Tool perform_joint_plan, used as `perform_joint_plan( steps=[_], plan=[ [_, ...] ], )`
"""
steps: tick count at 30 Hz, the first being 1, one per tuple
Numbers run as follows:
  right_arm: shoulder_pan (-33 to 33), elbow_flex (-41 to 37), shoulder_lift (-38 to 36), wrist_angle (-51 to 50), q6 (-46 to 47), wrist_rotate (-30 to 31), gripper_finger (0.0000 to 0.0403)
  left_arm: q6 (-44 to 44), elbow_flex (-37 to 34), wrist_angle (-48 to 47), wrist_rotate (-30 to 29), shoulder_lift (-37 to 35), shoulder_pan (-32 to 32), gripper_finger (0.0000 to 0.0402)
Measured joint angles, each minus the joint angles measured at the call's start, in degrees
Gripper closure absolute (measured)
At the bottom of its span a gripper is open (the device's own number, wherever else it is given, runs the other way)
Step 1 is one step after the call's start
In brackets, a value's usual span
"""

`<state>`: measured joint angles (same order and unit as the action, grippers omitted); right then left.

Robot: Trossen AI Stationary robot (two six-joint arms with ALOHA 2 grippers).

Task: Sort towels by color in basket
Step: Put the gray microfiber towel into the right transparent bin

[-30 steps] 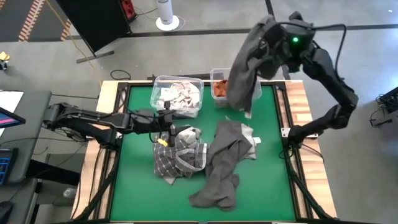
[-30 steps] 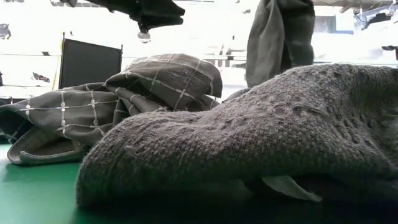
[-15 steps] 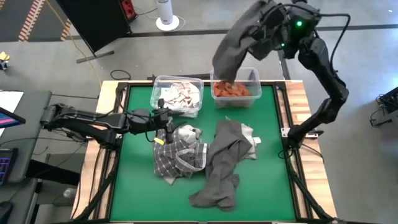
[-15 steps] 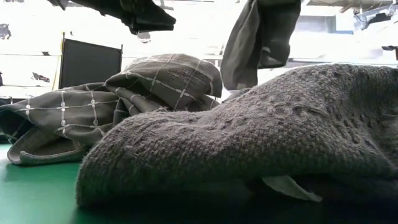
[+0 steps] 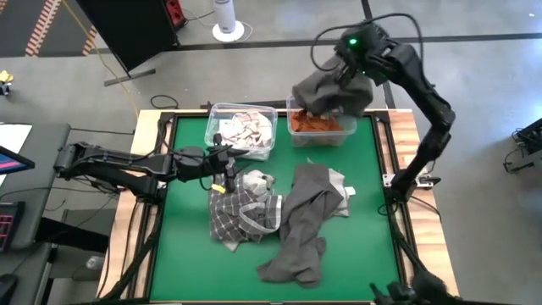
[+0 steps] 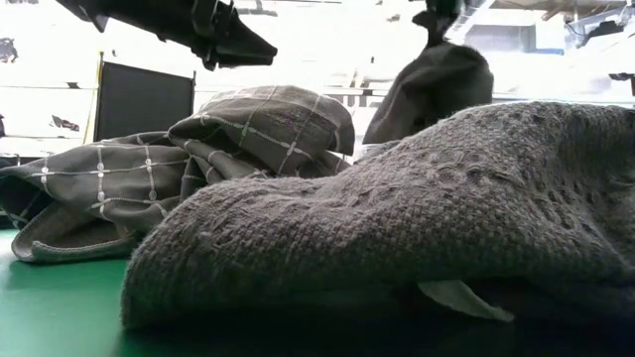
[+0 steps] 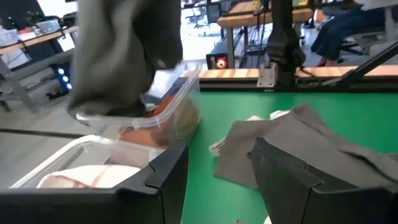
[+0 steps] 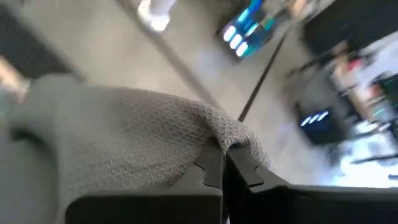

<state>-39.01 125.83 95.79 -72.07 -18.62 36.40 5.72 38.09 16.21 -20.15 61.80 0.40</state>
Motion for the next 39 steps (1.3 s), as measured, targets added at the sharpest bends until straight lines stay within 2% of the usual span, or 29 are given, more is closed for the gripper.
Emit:
perform_joint_plan(
  steps=[4,9,17,23,29,39],
  plan=[
    [-1.5,-0.8,3.3,-5.4,4.9,-6.7,0.0384,0.0,0.0,0.7,0.2,0.0,-0.1,0.0233],
    [-1.6,-0.9,7.4,-6.2,6.0,-17.7,0.0384,0.0,0.0,0.7,0.2,0.0,-0.1,0.0233],
    [-0.7,-0.9,14.6,-11.6,9.6,-25.7,0.0384,0.3,0.0,0.0,0.1,0.0,-0.1,0.0233],
    [1.8,-0.9,20.8,-14.1,8.3,-36.7,0.0384,-0.2,0.0,-0.2,0.1,0.0,-0.1,0.0233],
    [3.0,-0.9,26.6,-13.8,10.3,-37.5,0.0378,-0.4,0.0,-0.2,0.1,0.0,-0.1,0.0233],
    [-1.5,-0.9,29.2,-11.9,28.1,-36.3,0.0375,-1.1,0.0,-2.1,0.1,0.0,-0.1,0.0233]
  ],
)
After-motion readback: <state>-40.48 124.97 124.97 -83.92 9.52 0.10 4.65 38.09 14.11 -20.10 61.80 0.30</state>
